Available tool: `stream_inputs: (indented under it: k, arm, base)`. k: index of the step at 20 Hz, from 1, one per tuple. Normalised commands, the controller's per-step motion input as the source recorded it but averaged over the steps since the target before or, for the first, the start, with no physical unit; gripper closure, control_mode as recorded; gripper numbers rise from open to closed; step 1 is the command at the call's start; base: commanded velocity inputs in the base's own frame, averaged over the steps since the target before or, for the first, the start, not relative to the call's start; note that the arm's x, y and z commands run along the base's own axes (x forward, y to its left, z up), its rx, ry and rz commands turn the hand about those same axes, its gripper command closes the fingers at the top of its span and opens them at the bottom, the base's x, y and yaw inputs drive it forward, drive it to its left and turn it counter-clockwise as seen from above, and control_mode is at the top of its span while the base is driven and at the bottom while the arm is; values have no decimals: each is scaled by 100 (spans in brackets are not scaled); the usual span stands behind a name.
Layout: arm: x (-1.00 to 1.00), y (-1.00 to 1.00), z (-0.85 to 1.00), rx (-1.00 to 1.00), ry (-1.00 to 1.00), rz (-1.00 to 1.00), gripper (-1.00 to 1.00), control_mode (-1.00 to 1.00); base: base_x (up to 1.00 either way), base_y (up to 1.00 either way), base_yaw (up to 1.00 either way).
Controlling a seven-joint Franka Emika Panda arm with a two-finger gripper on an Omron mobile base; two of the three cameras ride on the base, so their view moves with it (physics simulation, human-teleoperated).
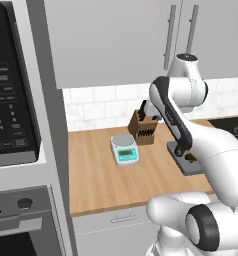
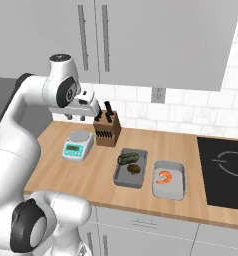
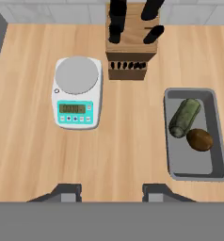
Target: Take the meat container that has the shrimp and place it on the second highest rack of the freezer. Then take the vegetable container that has the mushroom and cucumber and place it on the highest rack of the freezer.
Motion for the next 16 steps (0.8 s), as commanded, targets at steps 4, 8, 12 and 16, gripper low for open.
stream_inputs:
  k: [4, 8, 12, 16]
  arm:
    - [-17, -1, -7, 0, 0, 0, -100, -100]
    - [-77, -28, -27, 4, 0, -17, -100, -100]
    - [-98, -45, -25, 10, 1, -54, -100, -100]
    - [-77, -55, -17, 12, 13, -60, -100, -100]
  base:
    - [0, 0, 0]
    - [0, 0, 0]
    - [0, 0, 0]
    - [0, 0, 0]
